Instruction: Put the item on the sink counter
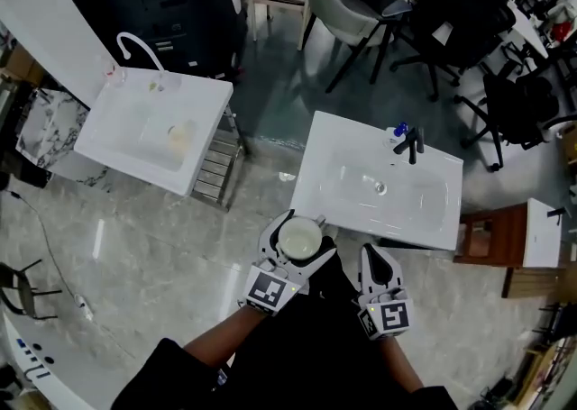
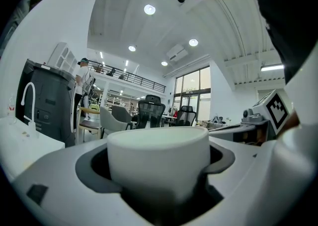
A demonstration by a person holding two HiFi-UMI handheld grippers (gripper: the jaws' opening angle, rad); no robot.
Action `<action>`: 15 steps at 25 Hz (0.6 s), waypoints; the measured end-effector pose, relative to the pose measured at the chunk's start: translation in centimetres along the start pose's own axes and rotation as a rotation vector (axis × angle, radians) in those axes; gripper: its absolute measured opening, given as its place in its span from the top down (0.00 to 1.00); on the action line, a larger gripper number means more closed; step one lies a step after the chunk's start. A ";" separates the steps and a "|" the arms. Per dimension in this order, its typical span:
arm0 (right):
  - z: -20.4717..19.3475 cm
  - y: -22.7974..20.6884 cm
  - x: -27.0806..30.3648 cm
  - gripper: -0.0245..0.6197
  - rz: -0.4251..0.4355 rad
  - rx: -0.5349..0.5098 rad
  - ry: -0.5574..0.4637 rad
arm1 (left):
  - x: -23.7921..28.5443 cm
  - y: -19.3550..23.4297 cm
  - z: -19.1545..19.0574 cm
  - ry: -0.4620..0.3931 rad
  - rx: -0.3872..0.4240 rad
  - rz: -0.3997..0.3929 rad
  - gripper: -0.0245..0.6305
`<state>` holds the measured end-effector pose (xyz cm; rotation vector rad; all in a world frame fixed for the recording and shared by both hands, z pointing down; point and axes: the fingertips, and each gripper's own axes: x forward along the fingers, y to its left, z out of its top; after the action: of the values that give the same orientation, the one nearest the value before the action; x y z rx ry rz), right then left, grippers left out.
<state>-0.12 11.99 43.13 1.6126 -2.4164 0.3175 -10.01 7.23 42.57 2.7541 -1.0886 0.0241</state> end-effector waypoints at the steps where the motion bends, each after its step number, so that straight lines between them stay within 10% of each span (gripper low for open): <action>1: 0.1 -0.4 0.5 0.91 0.007 0.003 -0.006 | 0.6 0.4 -0.1 0.003 0.006 0.007 0.26; 15: 3.5 -11.0 10.9 0.91 0.011 0.014 -0.050 | 13.5 6.3 1.2 0.063 0.044 0.072 0.26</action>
<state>5.79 -2.81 43.65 1.6319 -2.4663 0.3001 -4.49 -6.57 43.52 2.7311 -1.1843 0.1458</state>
